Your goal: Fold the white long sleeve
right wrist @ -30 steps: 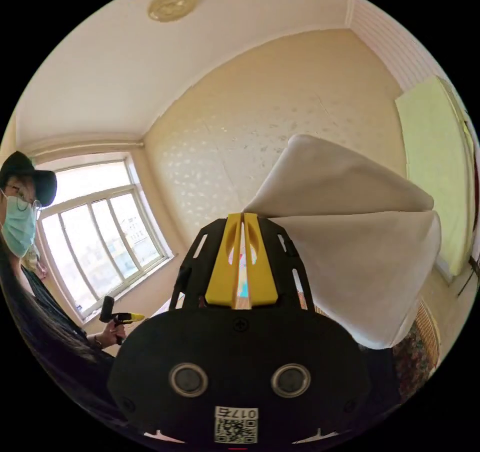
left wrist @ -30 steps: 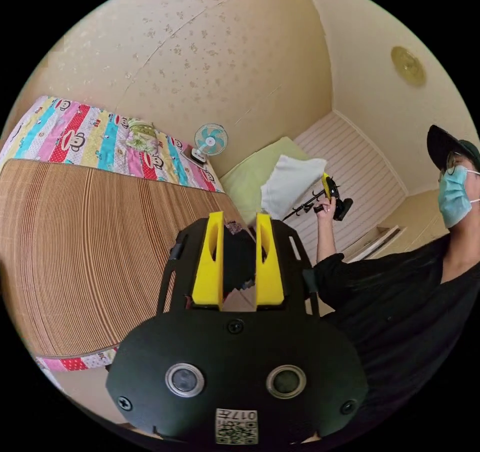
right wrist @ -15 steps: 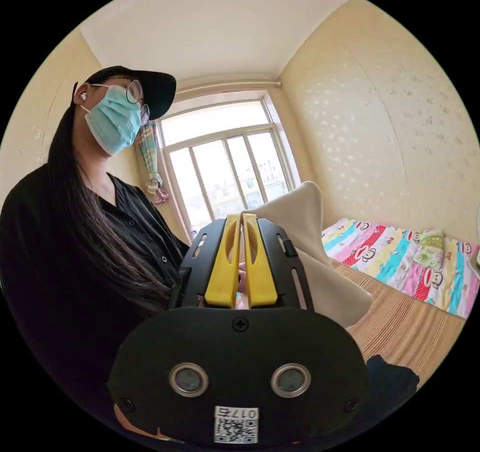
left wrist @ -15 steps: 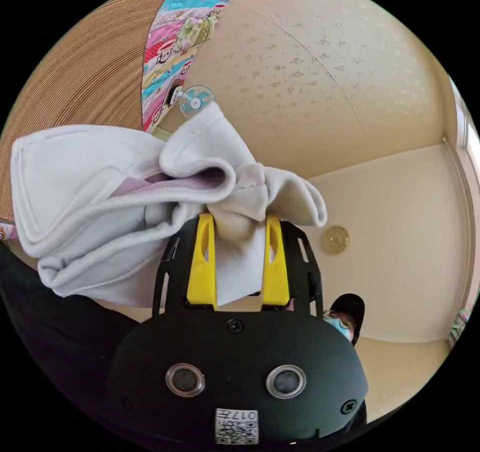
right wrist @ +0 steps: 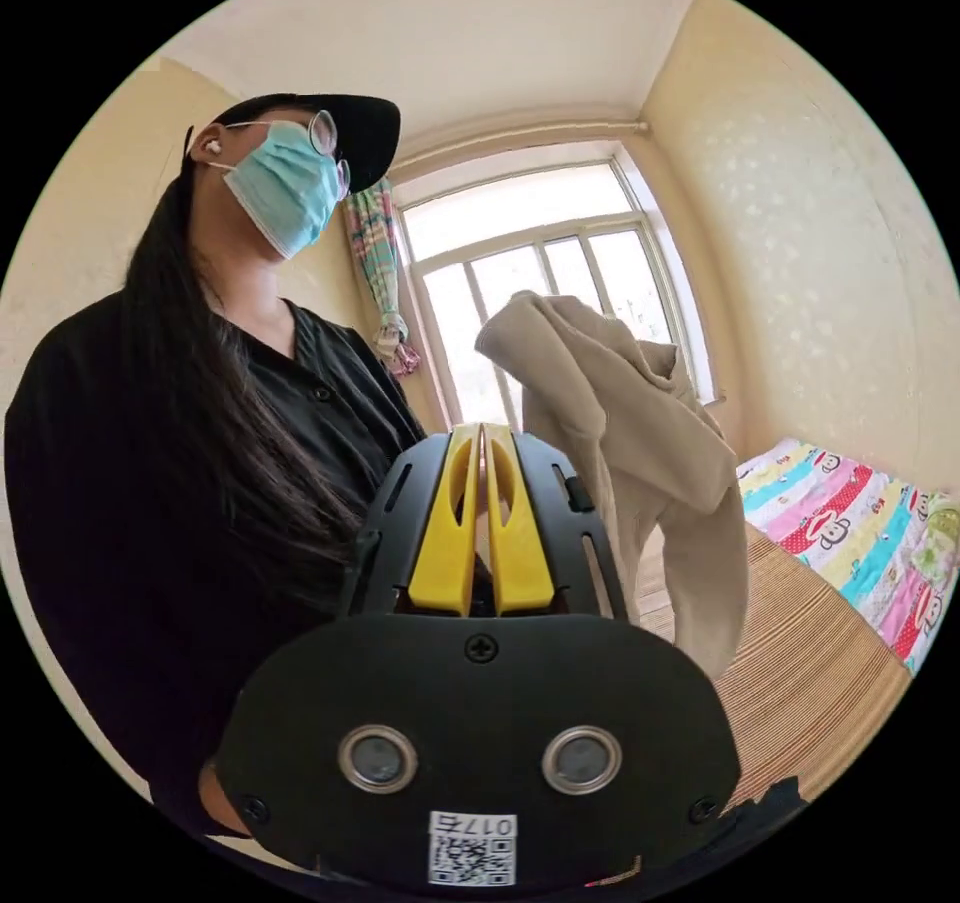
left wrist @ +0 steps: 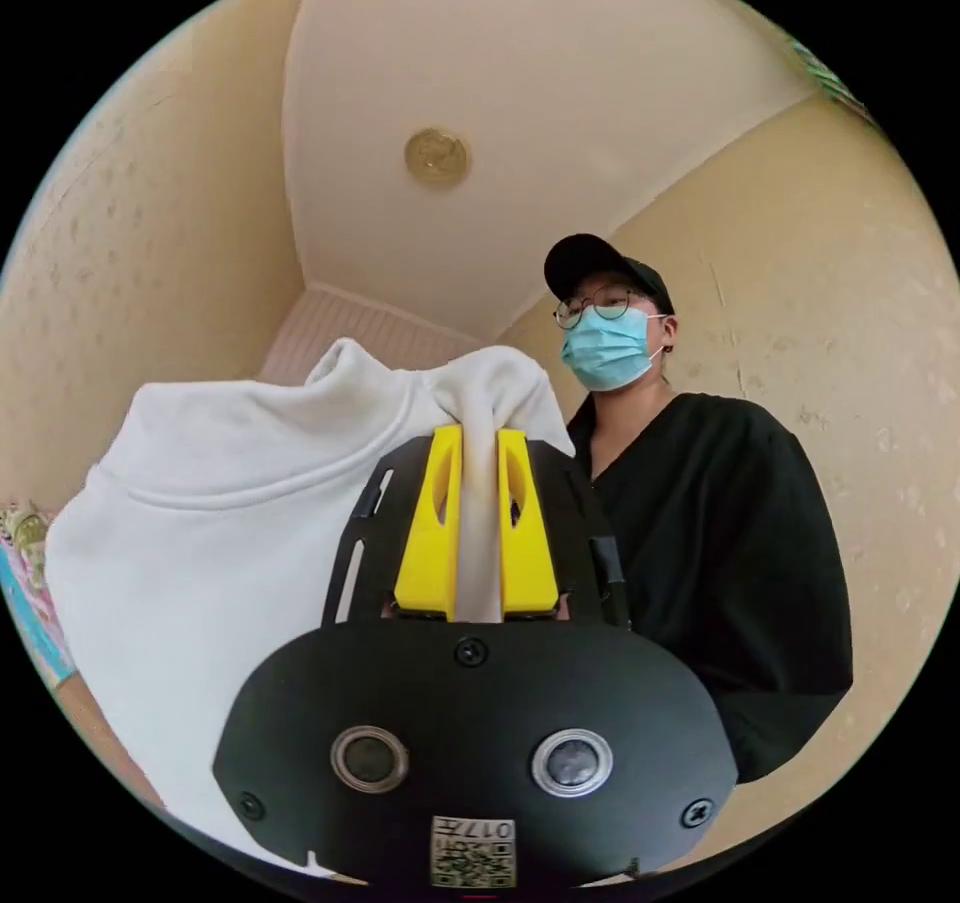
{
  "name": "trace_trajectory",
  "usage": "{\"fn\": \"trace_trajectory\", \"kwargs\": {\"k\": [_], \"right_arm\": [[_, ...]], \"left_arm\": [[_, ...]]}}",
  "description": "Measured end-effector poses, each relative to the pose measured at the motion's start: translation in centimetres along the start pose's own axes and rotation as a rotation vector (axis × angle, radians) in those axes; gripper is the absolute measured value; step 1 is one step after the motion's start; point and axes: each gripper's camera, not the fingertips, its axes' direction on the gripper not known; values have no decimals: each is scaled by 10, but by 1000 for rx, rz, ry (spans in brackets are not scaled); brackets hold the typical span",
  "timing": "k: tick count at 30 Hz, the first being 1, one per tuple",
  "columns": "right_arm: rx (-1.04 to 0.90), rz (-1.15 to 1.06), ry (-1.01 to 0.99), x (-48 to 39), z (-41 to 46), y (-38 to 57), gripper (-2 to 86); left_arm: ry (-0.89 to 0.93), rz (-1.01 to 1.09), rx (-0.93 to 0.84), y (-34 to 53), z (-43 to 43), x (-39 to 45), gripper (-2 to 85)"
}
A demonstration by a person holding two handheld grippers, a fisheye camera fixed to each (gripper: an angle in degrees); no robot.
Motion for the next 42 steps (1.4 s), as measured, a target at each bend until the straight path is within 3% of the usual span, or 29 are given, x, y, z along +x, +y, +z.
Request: {"fn": "trace_trajectory", "kwargs": {"k": [4,7,10,12,15,18,22,30,34,36,37,40,42], "right_arm": [[-54,89,166,26,30,-6,106],[-93,128,255,39,71,-3,164],[-245,52,138,39,128,3,140],[-219,52,72,45,139,12,80],[-78,147,192,58,119,19,48],[-148,105,489,52,126,15,36],[-148,34,575,46,134,11,33],[-346,-49,909,58,194,7,41],[-277,-26,932,61,191,4,46],[-261,-56,928,57,182,2,51],[-248,-67,932,55,177,2,53],[-192,-98,877,51,141,8,68],[-85,-111,691,50,101,22,81]], "left_arm": [[278,34,70,30,42,1,62],[300,-54,-10,57,90,-3,62],[263,-124,-131,84,138,2,63],[267,-111,-135,95,146,12,63],[76,-193,-128,106,139,24,67],[-181,-381,-169,114,134,23,65],[-443,-499,-132,119,135,42,143],[-563,-571,-353,122,282,47,211],[-769,-641,-541,156,357,17,188],[-812,-609,-455,159,364,17,119],[-825,-562,-354,155,362,24,38],[-781,-419,-176,132,359,39,17],[-737,-370,-180,113,367,35,9]]}}
